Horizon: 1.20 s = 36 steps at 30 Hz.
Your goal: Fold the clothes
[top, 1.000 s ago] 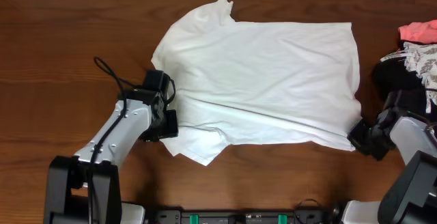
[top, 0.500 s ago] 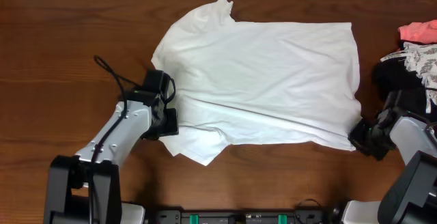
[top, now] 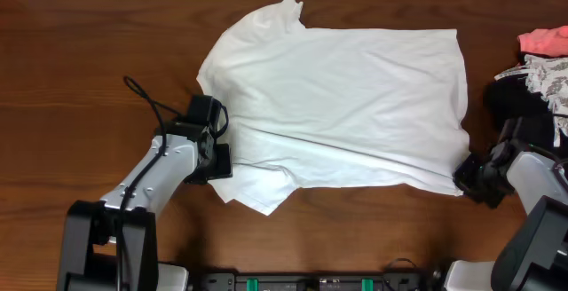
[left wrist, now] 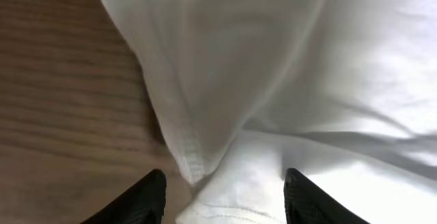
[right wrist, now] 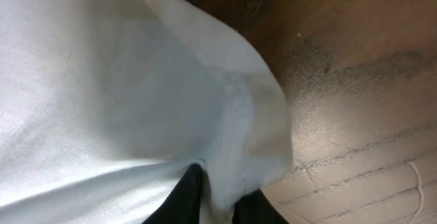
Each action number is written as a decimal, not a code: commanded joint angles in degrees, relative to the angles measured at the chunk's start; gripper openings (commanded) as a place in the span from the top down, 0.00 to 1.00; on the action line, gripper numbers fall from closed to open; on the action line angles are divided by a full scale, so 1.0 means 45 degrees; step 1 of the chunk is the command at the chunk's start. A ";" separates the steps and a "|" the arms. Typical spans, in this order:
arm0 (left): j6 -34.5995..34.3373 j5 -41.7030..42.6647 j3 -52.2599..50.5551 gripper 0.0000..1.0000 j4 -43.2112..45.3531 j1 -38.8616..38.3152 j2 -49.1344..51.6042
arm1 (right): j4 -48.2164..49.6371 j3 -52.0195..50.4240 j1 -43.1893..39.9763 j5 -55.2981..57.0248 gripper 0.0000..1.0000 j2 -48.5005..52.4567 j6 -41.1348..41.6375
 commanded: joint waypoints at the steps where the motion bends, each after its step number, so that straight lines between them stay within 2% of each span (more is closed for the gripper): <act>1: 0.0160 -0.0238 -0.0199 0.44 0.0058 0.0063 0.0170 | 0.0049 -0.0107 -0.0092 0.0000 0.85 -0.0073 -0.0146; 13: 0.0160 -0.0238 -0.0316 0.45 0.0131 0.0063 0.0223 | 0.0112 -0.0107 -0.0092 0.0000 0.83 -0.0073 -0.0146; 16: 0.0160 -0.0238 -0.0335 0.60 0.0151 0.0063 0.0223 | 0.0121 -0.0107 -0.0092 0.0000 0.80 -0.0073 -0.0146; 29: 0.0155 -0.0238 -0.0335 0.60 0.0039 0.0063 0.0233 | 0.0117 -0.0107 -0.0092 0.0000 0.78 -0.0073 -0.0146; 36: 0.0155 -0.0228 -0.0330 0.75 -0.0053 0.0063 0.0228 | 0.0117 -0.0107 -0.0092 0.0000 0.77 -0.0073 -0.0146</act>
